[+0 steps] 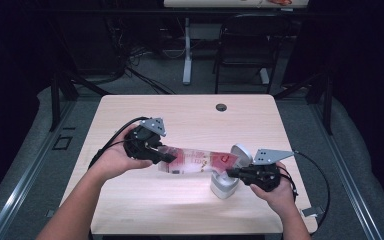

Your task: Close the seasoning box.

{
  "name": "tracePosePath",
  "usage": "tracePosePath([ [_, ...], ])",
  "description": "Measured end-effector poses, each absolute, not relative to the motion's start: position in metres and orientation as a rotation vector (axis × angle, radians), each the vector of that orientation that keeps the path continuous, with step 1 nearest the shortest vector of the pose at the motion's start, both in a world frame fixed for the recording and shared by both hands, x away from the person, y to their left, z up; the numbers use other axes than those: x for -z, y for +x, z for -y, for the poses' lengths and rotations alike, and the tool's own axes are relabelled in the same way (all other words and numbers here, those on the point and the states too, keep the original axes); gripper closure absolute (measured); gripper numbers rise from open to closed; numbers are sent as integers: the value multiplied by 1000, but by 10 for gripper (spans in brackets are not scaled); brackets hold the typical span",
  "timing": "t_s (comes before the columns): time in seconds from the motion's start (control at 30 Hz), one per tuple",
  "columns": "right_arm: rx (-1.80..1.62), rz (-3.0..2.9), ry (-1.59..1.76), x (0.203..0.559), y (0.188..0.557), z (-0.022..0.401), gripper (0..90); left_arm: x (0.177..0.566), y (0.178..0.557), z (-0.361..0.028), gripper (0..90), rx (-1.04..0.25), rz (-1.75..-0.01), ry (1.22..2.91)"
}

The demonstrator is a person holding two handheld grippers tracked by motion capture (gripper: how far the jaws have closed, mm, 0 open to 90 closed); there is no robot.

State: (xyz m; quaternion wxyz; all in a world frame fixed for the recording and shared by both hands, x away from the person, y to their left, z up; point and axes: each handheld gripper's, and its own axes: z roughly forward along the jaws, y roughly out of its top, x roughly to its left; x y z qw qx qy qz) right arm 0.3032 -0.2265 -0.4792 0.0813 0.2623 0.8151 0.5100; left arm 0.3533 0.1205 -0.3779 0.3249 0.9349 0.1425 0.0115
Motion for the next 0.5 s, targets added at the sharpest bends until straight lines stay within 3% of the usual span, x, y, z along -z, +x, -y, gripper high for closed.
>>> tracePosePath([
  [0.5, -1481, -2447, 771, 473, 301, 227, 900, 384, 351, -121, 700, -30, -363, 2469],
])
